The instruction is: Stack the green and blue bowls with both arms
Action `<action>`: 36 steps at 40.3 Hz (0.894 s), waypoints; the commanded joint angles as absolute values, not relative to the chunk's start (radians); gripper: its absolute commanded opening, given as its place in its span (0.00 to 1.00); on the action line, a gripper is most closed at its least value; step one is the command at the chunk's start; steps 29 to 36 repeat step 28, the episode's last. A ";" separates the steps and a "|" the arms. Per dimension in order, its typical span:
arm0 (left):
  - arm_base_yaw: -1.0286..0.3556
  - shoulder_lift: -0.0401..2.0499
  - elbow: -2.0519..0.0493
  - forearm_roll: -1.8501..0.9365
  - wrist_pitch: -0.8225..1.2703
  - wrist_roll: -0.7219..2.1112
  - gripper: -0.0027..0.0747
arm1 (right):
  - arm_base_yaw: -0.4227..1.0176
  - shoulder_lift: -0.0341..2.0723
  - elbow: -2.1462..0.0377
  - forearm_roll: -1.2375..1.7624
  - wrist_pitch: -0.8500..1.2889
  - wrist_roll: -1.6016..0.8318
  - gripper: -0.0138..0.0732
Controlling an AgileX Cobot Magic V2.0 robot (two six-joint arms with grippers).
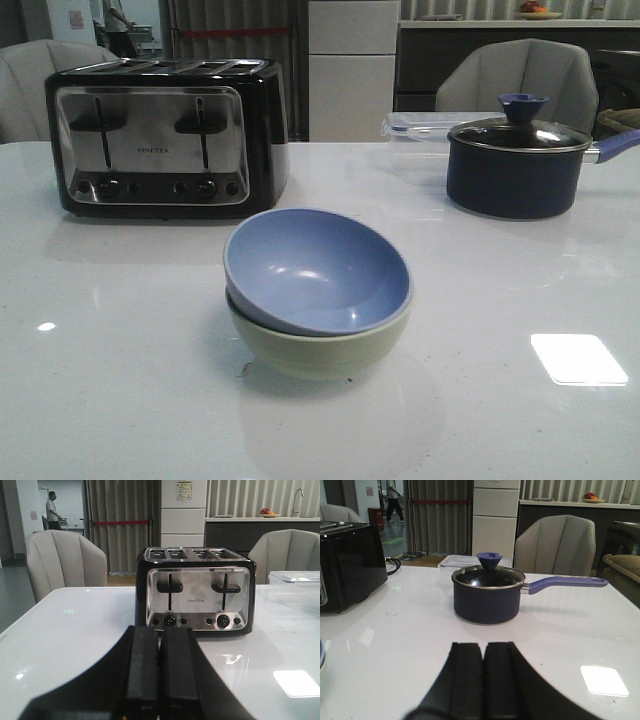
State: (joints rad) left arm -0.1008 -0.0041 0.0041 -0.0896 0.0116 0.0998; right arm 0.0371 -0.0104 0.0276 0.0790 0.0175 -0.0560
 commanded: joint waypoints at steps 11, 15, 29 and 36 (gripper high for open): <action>-0.108 -0.023 0.009 -0.099 -0.073 0.098 0.15 | 0.030 -0.029 0.025 0.023 -0.099 -0.014 0.22; -0.108 -0.023 0.009 -0.099 -0.073 0.098 0.15 | 0.030 -0.029 0.025 0.023 -0.099 -0.014 0.22; -0.108 -0.023 0.009 -0.099 -0.073 0.098 0.15 | 0.030 -0.029 0.025 0.023 -0.099 -0.014 0.22; -0.108 -0.023 0.009 -0.099 -0.073 0.098 0.15 | 0.030 -0.029 0.025 0.023 -0.099 -0.014 0.22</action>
